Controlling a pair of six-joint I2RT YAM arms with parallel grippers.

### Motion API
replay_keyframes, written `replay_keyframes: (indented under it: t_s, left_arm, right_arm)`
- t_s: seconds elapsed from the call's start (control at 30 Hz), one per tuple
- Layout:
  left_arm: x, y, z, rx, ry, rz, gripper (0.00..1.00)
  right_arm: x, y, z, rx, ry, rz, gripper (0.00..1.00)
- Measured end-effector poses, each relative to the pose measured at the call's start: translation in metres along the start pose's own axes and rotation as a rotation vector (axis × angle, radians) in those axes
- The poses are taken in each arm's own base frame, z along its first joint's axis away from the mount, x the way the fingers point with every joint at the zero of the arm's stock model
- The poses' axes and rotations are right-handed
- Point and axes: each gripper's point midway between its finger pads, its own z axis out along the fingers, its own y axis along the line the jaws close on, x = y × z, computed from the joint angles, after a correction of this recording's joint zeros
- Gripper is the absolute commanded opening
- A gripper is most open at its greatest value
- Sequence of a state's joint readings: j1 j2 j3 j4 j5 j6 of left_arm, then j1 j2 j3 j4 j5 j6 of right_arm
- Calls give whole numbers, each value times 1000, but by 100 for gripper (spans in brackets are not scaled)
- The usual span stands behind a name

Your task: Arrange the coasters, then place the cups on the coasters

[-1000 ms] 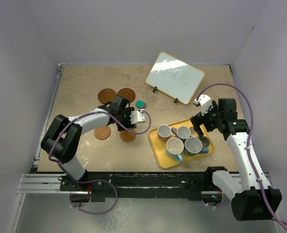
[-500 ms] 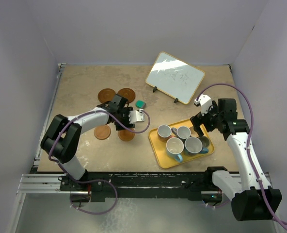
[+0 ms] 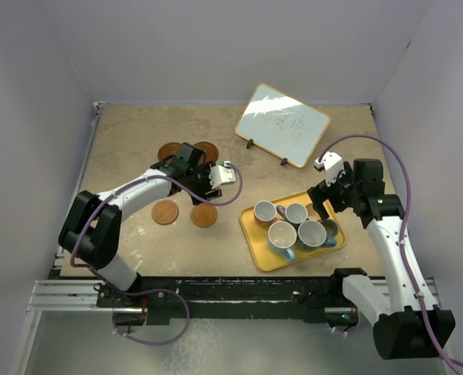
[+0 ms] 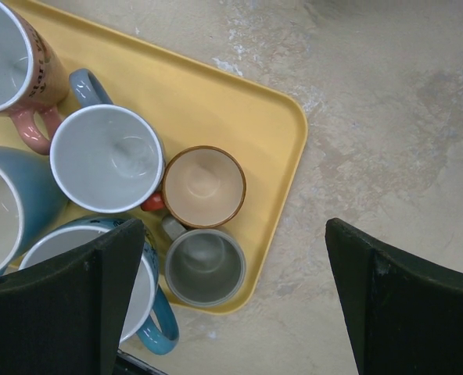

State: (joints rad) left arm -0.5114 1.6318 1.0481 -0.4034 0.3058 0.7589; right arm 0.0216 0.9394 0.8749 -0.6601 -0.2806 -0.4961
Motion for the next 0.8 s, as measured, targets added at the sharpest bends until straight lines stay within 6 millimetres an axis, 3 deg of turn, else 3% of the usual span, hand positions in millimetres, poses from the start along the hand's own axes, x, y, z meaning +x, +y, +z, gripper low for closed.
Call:
replay_keyframes:
  t_s: [0.37, 0.53, 0.67, 0.8]
  left_arm:
    - [-50, 31, -49, -190, -170, -63, 76]
    - [-54, 42, -63, -267, -178, -107, 88]
    - [-52, 45, -66, -294, -170, -143, 90]
    - [-46, 48, -69, -311, -155, -175, 88]
  right_arm:
    - [-17, -3, -28, -2, -7, -96, 93]
    - [-6, 11, -29, -84, 22, -158, 89]
    - [1, 30, -25, -193, 16, -199, 83]
    - [-6, 52, -24, -306, -38, -249, 78]
